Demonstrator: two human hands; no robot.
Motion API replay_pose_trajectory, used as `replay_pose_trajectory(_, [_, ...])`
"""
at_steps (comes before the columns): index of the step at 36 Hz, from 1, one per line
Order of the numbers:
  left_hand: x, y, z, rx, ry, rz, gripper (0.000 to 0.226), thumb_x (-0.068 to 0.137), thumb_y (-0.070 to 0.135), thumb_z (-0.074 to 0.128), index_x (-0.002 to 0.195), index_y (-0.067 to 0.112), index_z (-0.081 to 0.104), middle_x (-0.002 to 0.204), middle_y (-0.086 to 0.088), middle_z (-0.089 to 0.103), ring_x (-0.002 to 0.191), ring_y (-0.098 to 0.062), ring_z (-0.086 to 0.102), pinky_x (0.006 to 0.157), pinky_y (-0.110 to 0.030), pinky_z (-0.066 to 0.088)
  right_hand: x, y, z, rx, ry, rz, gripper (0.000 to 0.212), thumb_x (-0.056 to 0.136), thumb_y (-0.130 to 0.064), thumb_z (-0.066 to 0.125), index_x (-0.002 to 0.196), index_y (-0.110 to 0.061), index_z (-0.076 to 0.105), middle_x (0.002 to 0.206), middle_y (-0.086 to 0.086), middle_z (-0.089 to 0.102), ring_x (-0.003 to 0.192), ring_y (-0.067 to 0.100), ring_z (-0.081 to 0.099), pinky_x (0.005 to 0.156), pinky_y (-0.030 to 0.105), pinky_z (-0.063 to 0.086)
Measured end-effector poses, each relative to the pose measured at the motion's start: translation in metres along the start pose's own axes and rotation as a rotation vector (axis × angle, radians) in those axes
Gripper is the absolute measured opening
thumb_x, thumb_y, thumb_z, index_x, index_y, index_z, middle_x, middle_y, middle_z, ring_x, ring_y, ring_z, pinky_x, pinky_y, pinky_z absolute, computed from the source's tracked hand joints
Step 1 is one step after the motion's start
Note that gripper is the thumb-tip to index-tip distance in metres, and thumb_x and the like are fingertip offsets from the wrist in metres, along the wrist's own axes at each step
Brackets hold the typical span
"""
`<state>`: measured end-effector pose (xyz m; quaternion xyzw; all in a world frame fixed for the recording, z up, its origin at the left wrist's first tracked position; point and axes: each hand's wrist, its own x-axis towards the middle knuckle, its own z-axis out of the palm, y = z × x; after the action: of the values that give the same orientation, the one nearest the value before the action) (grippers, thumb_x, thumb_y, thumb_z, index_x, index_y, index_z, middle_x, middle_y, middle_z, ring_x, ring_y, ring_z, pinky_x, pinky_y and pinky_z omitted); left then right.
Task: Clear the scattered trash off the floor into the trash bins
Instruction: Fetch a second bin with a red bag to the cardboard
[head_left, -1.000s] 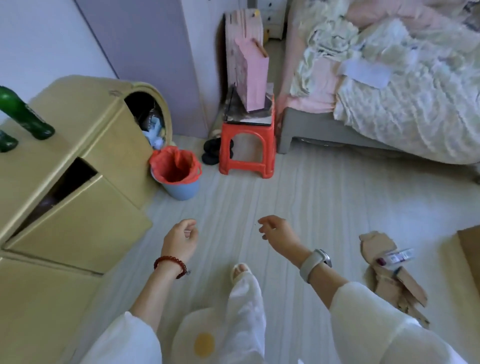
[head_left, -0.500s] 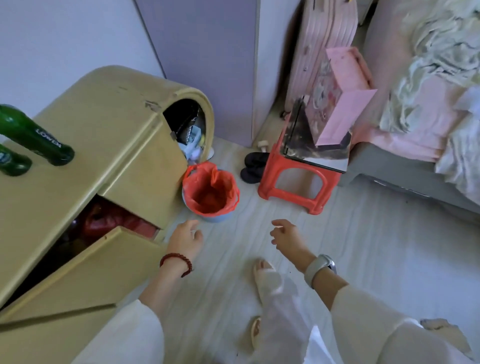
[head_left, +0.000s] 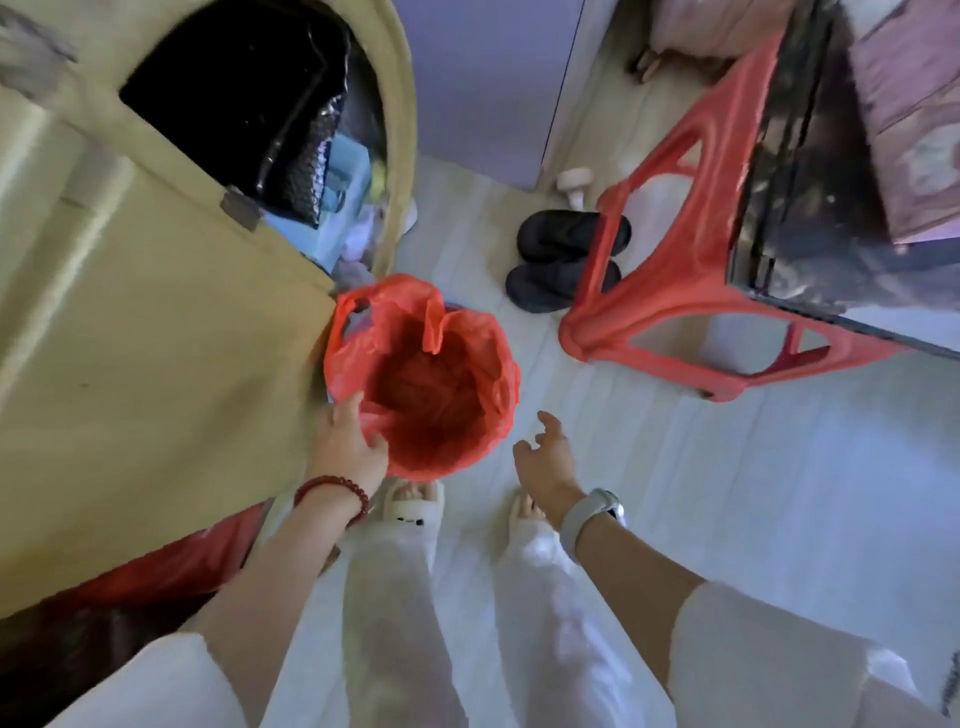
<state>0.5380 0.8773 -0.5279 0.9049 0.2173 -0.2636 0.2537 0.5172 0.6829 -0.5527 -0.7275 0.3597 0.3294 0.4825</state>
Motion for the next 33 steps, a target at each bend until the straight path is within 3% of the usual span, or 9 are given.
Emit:
replay_pose_trajectory(3, [0.046, -0.006, 0.011, 0.101, 0.022, 0.073, 0.066, 0.086, 0.007, 0.052, 0.145, 0.018, 0.024, 0.15, -0.016, 0.02, 0.134, -0.034, 0.025, 0.109, -0.04, 0.022, 0.036, 0.002, 0.029, 0.043, 0.032, 0.05, 0.062, 0.094, -0.021, 0.045, 0.147, -0.02, 0.013, 0.144, 0.014, 0.03, 0.123, 0.031, 0.044, 0.094, 0.033, 0.037])
replay_pose_trajectory(7, [0.111, -0.026, 0.035, 0.299, 0.043, 0.214, 0.076, 0.081, 0.011, 0.056, 0.146, 0.023, 0.02, 0.153, -0.015, 0.012, 0.139, -0.035, 0.014, 0.111, -0.048, 0.022, 0.082, 0.012, 0.069, 0.125, 0.096, 0.107, 0.076, 0.09, -0.016, 0.051, 0.149, -0.023, 0.002, 0.148, 0.015, 0.023, 0.13, 0.034, 0.037, 0.108, 0.041, 0.032])
replay_pose_trajectory(11, [0.145, -0.033, 0.056, 0.33, -0.015, 0.197, 0.078, 0.081, 0.013, 0.058, 0.146, 0.025, 0.017, 0.154, -0.014, 0.006, 0.139, -0.04, 0.01, 0.113, -0.047, 0.018, 0.108, 0.022, 0.094, 0.175, 0.208, 0.123, 0.077, 0.087, -0.001, 0.048, 0.149, -0.02, 0.007, 0.143, 0.016, 0.036, 0.126, 0.034, 0.043, 0.101, 0.034, 0.034])
replay_pose_trajectory(14, [0.149, -0.031, 0.064, 0.308, 0.0, 0.172, 0.08, 0.08, 0.011, 0.059, 0.147, 0.021, 0.015, 0.154, -0.017, 0.005, 0.139, -0.039, 0.011, 0.114, -0.044, 0.008, 0.112, 0.027, 0.098, 0.221, 0.265, 0.124, 0.063, 0.08, 0.008, 0.038, 0.138, -0.017, 0.033, 0.118, 0.011, 0.059, 0.107, 0.032, 0.057, 0.082, 0.027, 0.04])
replay_pose_trajectory(16, [0.145, -0.027, 0.065, 0.333, 0.023, 0.194, 0.08, 0.079, 0.01, 0.059, 0.146, 0.019, 0.016, 0.154, -0.017, 0.007, 0.139, -0.037, 0.013, 0.114, -0.045, 0.011, 0.106, 0.029, 0.093, 0.192, 0.254, 0.126, 0.058, 0.079, 0.007, 0.035, 0.132, -0.017, 0.038, 0.103, 0.009, 0.062, 0.096, 0.033, 0.06, 0.074, 0.026, 0.038])
replay_pose_trajectory(19, [0.13, -0.019, 0.06, 0.392, 0.034, 0.217, 0.078, 0.079, 0.011, 0.06, 0.146, 0.017, 0.02, 0.153, -0.014, 0.012, 0.138, -0.036, 0.016, 0.11, -0.049, 0.023, 0.087, 0.036, 0.07, 0.084, 0.267, 0.146, 0.056, 0.078, 0.003, 0.035, 0.129, -0.02, 0.037, 0.097, 0.01, 0.063, 0.09, 0.035, 0.06, 0.07, 0.029, 0.038])
replay_pose_trajectory(22, [0.109, -0.008, 0.053, 0.436, 0.018, 0.247, 0.078, 0.078, 0.011, 0.06, 0.145, 0.01, 0.019, 0.153, -0.017, 0.013, 0.139, -0.035, 0.015, 0.112, -0.048, 0.02, 0.061, 0.055, 0.035, -0.015, 0.291, 0.201, 0.055, 0.077, -0.005, 0.035, 0.126, -0.029, 0.034, 0.091, 0.009, 0.064, 0.08, 0.035, 0.06, 0.071, 0.035, 0.044])
replay_pose_trajectory(28, [0.042, 0.042, 0.05, 0.319, -0.255, 0.323, 0.079, 0.085, 0.012, 0.056, 0.148, 0.016, 0.007, 0.15, -0.014, 0.024, 0.13, -0.034, 0.038, 0.105, -0.045, 0.035, -0.005, 0.089, -0.05, -0.031, 0.358, 0.187, 0.057, 0.069, -0.01, 0.035, 0.125, -0.023, 0.036, 0.093, 0.018, 0.067, 0.086, 0.044, 0.061, 0.08, 0.049, 0.05])
replay_pose_trajectory(33, [-0.045, 0.112, 0.062, 0.215, -0.328, 0.454, 0.071, 0.088, 0.006, 0.053, 0.147, 0.016, 0.014, 0.14, -0.014, 0.035, 0.122, -0.026, 0.046, 0.097, -0.032, 0.037, -0.075, 0.123, -0.135, 0.072, 0.445, 0.201, 0.047, 0.079, 0.006, 0.038, 0.123, -0.011, 0.042, 0.099, 0.022, 0.062, 0.086, 0.043, 0.058, 0.065, 0.035, 0.041])
